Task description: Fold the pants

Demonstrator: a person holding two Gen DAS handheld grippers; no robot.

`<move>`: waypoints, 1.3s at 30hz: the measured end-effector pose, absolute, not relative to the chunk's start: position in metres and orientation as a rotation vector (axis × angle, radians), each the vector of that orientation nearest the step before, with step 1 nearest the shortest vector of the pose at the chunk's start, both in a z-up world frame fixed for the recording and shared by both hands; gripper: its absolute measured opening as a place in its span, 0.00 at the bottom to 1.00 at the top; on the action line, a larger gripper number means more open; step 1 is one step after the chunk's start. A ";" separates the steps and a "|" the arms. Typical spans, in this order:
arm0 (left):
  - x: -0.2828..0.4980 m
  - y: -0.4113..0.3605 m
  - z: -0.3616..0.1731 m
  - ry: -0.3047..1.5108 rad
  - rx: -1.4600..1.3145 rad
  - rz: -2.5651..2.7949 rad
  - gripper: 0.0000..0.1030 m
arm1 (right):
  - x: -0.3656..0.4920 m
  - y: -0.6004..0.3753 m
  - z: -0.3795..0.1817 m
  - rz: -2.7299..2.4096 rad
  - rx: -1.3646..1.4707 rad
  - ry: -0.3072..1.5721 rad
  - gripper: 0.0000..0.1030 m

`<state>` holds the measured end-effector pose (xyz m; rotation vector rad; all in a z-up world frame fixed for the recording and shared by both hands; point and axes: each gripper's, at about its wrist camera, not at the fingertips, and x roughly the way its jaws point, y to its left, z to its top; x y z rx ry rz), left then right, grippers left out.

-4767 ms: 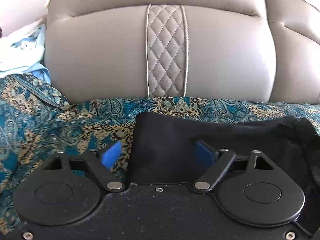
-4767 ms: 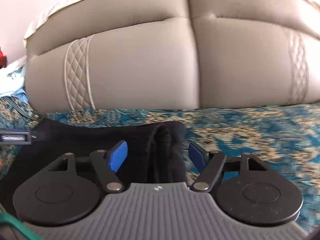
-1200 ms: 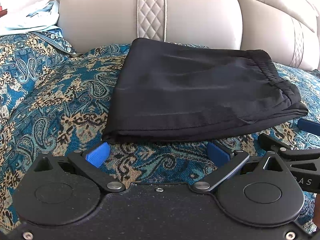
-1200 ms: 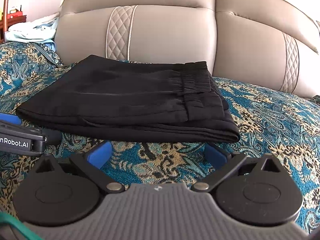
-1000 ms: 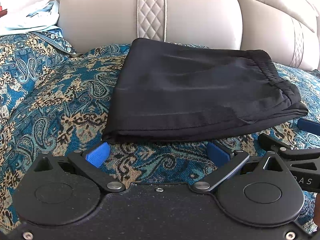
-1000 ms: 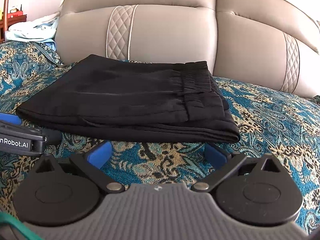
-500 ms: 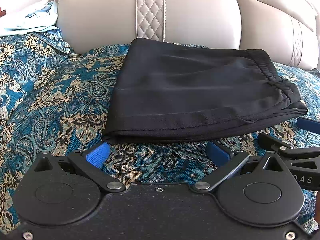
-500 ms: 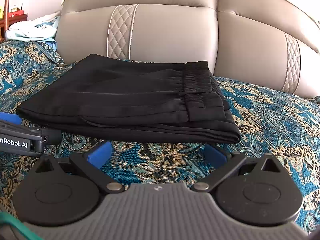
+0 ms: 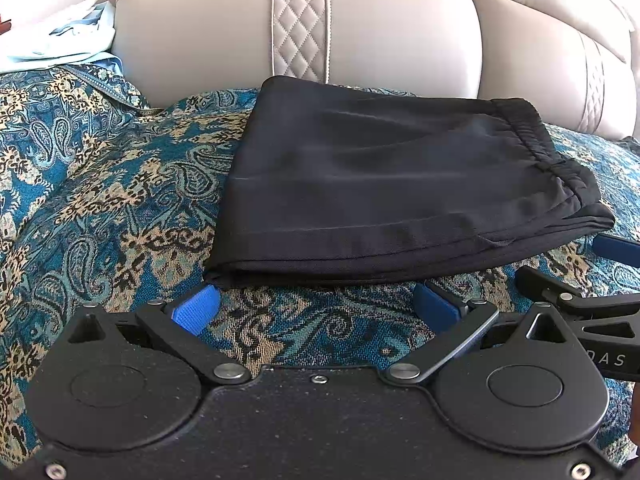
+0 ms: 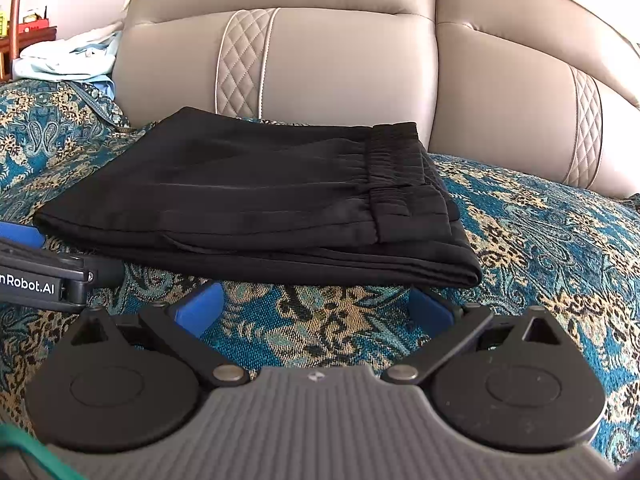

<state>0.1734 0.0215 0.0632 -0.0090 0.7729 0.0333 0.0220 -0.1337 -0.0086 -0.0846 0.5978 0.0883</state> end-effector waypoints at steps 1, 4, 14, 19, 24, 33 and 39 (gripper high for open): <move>0.173 0.021 0.063 0.773 -0.009 0.033 1.00 | 0.022 -0.134 -0.009 0.088 -0.085 0.598 1.00; 0.173 0.021 0.063 0.773 -0.009 0.033 1.00 | 0.022 -0.134 -0.009 0.089 -0.085 0.598 1.00; 0.173 0.021 0.063 0.773 -0.009 0.033 1.00 | 0.021 -0.133 -0.009 0.089 -0.085 0.598 1.00; 0.173 0.021 0.064 0.772 -0.009 0.033 1.00 | 0.022 -0.133 -0.009 0.088 -0.085 0.598 1.00; 0.173 0.021 0.064 0.772 -0.009 0.033 1.00 | 0.022 -0.133 -0.008 0.088 -0.085 0.598 1.00; 0.172 0.020 0.065 0.767 -0.006 0.030 1.00 | 0.022 -0.133 -0.008 0.089 -0.085 0.598 1.00; 0.170 0.019 0.065 0.757 -0.006 0.029 1.00 | 0.022 -0.133 -0.008 0.088 -0.085 0.599 1.00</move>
